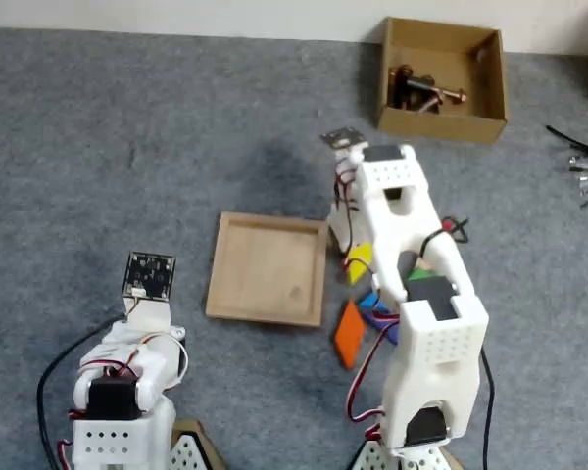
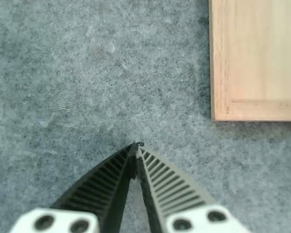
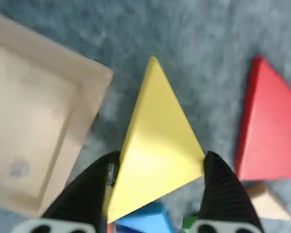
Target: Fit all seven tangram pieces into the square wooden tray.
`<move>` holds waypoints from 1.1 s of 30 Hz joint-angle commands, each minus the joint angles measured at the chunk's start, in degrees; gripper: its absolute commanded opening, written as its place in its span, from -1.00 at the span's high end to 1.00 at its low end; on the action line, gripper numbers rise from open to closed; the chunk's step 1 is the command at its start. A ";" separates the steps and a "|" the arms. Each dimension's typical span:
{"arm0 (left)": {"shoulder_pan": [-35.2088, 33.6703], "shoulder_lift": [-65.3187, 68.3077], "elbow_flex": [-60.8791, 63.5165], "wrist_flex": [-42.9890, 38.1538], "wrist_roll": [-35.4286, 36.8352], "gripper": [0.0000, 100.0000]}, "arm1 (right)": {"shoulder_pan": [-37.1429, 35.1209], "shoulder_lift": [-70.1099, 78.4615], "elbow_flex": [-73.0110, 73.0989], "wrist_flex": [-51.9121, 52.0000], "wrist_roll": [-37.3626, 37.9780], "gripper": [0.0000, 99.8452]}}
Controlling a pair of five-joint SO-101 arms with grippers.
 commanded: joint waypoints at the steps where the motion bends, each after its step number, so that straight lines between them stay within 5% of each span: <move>1: 0.66 -0.57 1.01 0.18 0.09 0.99 | 0.40 -2.07 -7.25 5.49 -2.37 0.78; 14: 0.66 -0.57 1.01 0.18 0.09 0.99 | -11.91 -2.07 -10.68 9.89 -6.24 0.78; 27: 0.66 -0.57 1.01 0.18 0.09 0.99 | -1.80 -1.98 -10.33 11.38 -4.48 0.76; 33: 0.66 -0.57 1.01 0.18 0.09 0.99 | 0.04 -1.80 -10.24 10.95 -1.32 0.59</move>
